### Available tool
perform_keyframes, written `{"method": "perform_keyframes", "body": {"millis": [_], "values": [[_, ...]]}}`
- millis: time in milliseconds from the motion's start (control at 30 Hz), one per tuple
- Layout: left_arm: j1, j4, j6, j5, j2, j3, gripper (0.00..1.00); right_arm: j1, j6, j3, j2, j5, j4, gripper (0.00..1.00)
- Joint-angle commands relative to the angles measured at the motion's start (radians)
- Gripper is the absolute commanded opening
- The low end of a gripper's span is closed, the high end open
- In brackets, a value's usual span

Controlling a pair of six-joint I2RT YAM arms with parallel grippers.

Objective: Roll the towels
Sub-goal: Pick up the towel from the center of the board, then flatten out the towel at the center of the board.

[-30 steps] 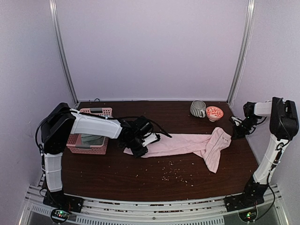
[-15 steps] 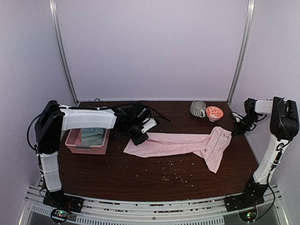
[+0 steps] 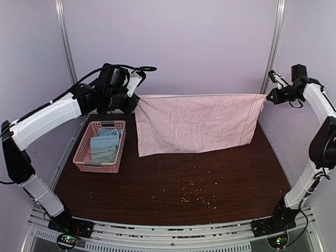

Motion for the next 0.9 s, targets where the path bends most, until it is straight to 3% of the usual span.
{"method": "perform_keyframes", "body": {"millis": [0, 433, 600, 733, 867], "values": [[0.001, -0.008, -0.006, -0.022, -0.117, 0.022, 0.0, -0.01, -0.01, 0.068, -0.124, -0.045, -0.057, 0.0], [-0.057, 0.042, -0.047, 0.308, -0.552, -0.327, 0.0, -0.01, -0.199, -0.279, -0.643, -0.085, -0.194, 0.0], [-0.083, 0.053, -0.089, 0.356, -0.668, -0.388, 0.0, -0.01, -0.22, -0.306, -0.75, -0.048, -0.248, 0.0], [-0.083, 0.074, -0.138, 0.242, -0.631, -0.437, 0.0, -0.01, -0.203, -0.357, -0.726, 0.017, -0.226, 0.0], [-0.068, 0.102, -0.188, 0.187, -0.424, -0.444, 0.0, -0.01, -0.187, -0.474, -0.611, 0.108, -0.132, 0.0]]}}
